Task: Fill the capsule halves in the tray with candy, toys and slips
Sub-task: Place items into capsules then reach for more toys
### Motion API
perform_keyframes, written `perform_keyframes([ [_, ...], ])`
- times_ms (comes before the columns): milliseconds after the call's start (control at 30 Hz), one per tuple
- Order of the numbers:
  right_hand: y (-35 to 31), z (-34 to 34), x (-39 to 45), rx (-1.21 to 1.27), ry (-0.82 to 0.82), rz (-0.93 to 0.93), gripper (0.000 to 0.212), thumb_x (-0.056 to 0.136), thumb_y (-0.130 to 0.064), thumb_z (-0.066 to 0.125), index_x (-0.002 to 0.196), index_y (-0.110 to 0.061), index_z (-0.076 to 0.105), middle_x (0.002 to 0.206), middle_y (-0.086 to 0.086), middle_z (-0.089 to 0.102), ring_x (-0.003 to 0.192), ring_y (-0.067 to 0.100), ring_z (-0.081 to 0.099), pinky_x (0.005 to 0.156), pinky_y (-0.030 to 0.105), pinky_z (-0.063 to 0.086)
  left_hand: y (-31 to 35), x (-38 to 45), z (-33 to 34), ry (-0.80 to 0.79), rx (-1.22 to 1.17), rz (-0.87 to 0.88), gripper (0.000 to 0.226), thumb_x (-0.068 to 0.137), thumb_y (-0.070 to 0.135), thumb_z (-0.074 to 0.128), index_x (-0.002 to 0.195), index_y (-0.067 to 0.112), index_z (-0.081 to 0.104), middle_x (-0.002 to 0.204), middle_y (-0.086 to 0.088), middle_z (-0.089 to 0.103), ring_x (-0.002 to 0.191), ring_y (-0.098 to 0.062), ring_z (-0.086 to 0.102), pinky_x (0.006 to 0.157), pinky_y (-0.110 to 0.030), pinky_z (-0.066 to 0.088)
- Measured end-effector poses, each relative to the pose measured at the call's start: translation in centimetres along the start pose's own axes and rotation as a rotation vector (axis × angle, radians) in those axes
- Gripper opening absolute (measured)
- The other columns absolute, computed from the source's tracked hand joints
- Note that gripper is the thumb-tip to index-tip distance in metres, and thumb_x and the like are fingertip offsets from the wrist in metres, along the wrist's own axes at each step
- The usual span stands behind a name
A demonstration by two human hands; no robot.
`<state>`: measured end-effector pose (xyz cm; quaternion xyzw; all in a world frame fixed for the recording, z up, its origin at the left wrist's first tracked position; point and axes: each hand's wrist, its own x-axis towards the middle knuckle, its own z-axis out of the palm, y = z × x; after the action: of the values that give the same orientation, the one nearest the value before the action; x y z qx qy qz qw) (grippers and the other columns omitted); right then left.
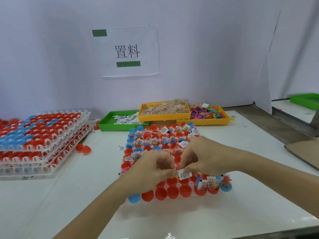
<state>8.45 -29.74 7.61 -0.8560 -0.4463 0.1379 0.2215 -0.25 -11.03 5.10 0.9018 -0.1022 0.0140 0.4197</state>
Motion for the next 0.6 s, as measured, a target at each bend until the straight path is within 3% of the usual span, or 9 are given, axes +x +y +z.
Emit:
perform_keyframes([
  [200, 0.0, -1.7, 0.0, -0.033, 0.075, -0.004, 0.011, 0.089, -0.018, 0.074, 0.096, -0.023, 0.080, 0.077, -0.021, 0.070, 0.075, -0.008, 0.066, 0.066, 0.008, 0.052, 0.2, -0.1, -0.4, 0.014, 0.041, -0.020, 0.014, 0.082, 0.021, 0.076, 0.074, 0.029, 0.067, 0.072, 0.012, 0.066, 0.068, 0.002, 0.061, 0.066, -0.012, 0.051],
  [300, 0.0, -2.1, 0.2, -0.068, 0.081, -0.007, 0.011, 0.088, -0.019, 0.074, 0.096, -0.024, 0.080, 0.075, -0.025, 0.067, 0.074, -0.010, 0.065, 0.063, 0.007, 0.050, 0.6, 0.1, 0.5, -0.038, 0.090, -0.017, 0.005, 0.081, 0.023, 0.077, 0.078, 0.023, 0.073, 0.075, 0.009, 0.068, 0.066, 0.000, 0.060, 0.063, -0.013, 0.051],
  [600, 0.5, -2.2, 0.0, -0.073, 0.039, 0.016, 0.010, 0.089, -0.019, 0.073, 0.094, -0.024, 0.080, 0.077, -0.020, 0.071, 0.073, -0.005, 0.067, 0.066, 0.011, 0.054, 1.2, 1.1, 2.6, -0.053, 0.282, 0.015, 0.009, 0.084, 0.026, 0.074, 0.088, 0.018, 0.074, 0.075, 0.014, 0.062, 0.065, 0.000, 0.055, 0.055, -0.007, 0.041],
])
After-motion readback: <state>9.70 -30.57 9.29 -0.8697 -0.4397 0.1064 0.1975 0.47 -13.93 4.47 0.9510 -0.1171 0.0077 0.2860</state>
